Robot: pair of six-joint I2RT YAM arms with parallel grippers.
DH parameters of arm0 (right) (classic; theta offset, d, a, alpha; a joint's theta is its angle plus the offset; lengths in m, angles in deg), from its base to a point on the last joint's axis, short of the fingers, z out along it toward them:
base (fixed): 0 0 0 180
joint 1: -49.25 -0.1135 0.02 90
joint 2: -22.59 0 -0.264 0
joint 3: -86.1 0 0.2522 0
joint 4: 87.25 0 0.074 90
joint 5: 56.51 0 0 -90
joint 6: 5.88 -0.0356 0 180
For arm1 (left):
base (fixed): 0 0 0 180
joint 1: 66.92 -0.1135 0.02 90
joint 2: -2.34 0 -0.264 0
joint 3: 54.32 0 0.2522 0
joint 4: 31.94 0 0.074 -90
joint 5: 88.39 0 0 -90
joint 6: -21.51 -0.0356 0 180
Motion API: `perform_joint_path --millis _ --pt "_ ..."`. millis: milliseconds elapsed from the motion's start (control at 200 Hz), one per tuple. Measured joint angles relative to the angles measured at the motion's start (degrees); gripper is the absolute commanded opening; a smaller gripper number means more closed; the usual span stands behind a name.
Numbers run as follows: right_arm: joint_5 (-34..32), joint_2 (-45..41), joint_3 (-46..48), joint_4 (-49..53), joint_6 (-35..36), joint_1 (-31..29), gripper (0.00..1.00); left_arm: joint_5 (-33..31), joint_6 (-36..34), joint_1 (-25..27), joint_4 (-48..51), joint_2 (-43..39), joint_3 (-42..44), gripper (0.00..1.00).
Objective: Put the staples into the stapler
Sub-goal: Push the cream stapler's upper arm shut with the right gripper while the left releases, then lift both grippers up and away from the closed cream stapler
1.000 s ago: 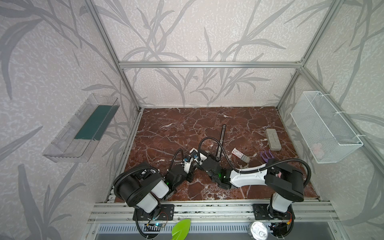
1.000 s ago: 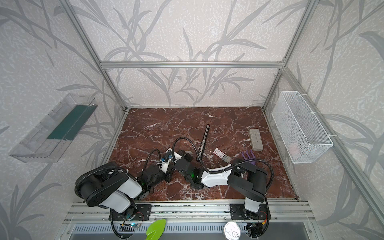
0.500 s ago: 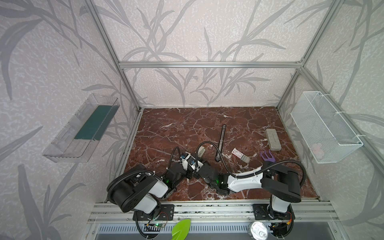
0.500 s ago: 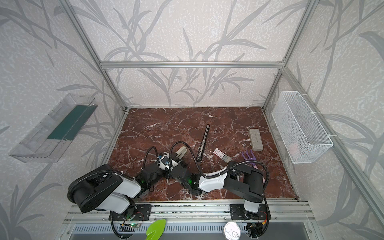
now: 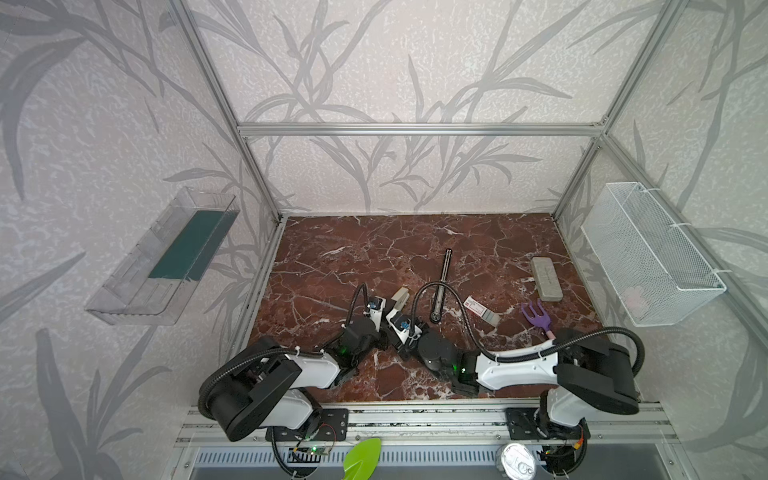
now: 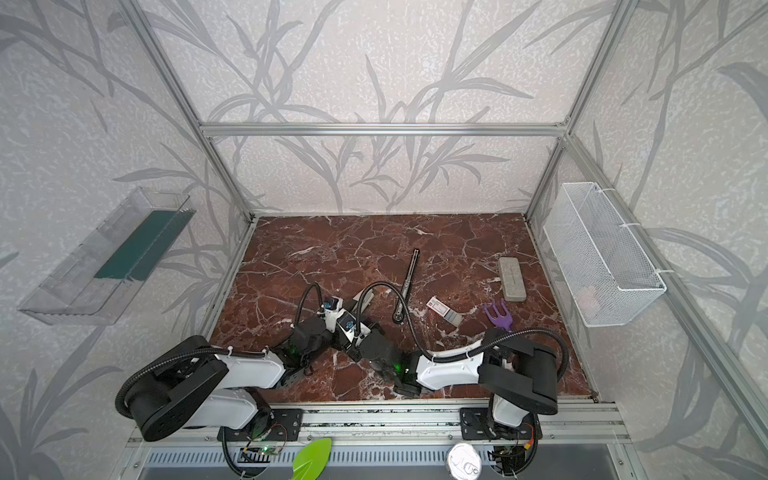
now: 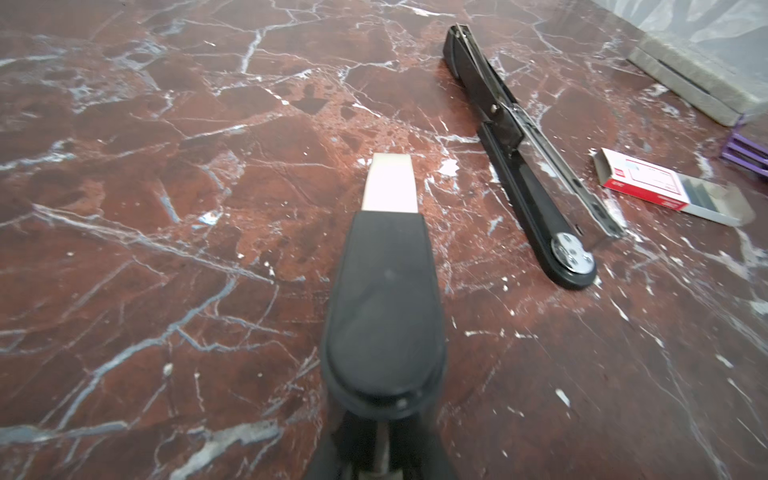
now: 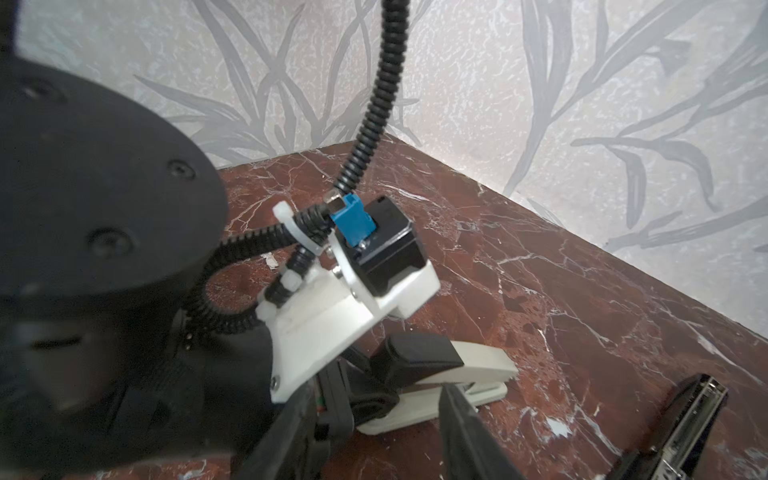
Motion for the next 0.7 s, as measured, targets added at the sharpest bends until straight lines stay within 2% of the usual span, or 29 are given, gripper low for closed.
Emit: perform_joint_path --millis 145,415,700 --pt "-0.83 -5.75 4.63 1.79 -2.19 0.33 0.5 -5.27 0.0 -0.02 4.5 1.18 -4.0 0.05" --pt "-4.24 -15.06 10.62 8.0 -5.86 0.61 0.5 -14.36 -0.46 -0.13 5.95 11.19 -12.26 0.1" --pt "-7.3 -22.16 12.59 13.22 -8.35 0.72 0.5 -15.8 -0.28 -1.33 6.01 18.36 -16.63 0.35"
